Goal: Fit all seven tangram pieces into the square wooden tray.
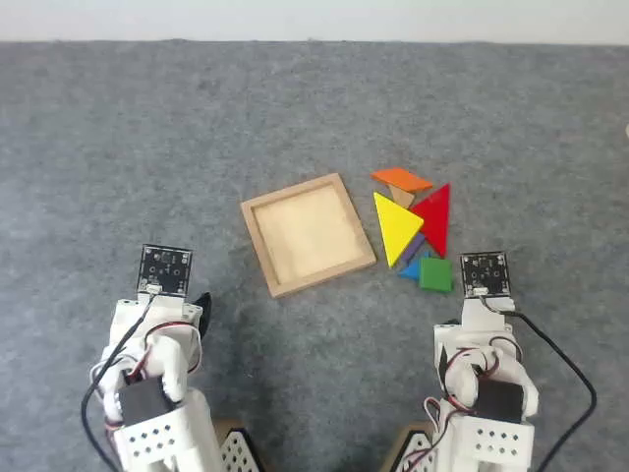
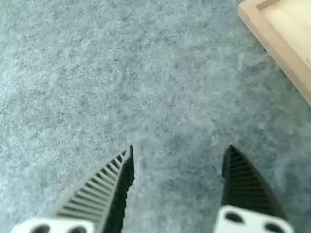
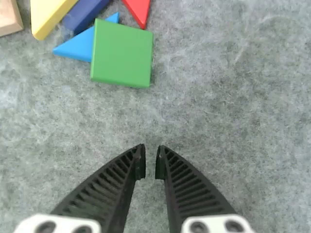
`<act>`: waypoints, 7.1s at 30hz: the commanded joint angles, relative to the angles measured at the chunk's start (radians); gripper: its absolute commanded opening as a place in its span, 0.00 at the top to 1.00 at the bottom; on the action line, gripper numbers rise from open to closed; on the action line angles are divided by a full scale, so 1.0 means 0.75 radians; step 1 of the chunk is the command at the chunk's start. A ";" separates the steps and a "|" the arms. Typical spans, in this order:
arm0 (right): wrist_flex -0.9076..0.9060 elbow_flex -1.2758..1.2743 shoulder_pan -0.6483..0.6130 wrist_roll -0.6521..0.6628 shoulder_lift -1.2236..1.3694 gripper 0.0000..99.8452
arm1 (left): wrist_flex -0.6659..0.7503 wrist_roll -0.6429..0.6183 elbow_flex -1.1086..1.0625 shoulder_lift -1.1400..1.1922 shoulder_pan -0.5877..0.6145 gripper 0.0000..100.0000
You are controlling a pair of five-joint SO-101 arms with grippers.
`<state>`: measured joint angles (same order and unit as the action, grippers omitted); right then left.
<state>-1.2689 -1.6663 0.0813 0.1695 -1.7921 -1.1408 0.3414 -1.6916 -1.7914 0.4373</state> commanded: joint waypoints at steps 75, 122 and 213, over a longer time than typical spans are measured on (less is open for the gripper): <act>0.539 1.718 -0.439 -0.295 2.591 0.70 | 0.004 0.014 0.009 0.004 -0.002 0.72; 0.136 2.203 -0.652 -0.293 2.481 0.99 | 0.004 0.014 0.009 0.004 -0.002 0.72; -0.064 2.807 -1.196 -0.342 3.025 0.72 | 0.004 0.014 0.009 0.004 -0.002 0.72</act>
<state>-1.3042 0.3867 -0.8147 -0.1005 0.5907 -1.1408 0.3414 -1.6916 -1.7914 0.4373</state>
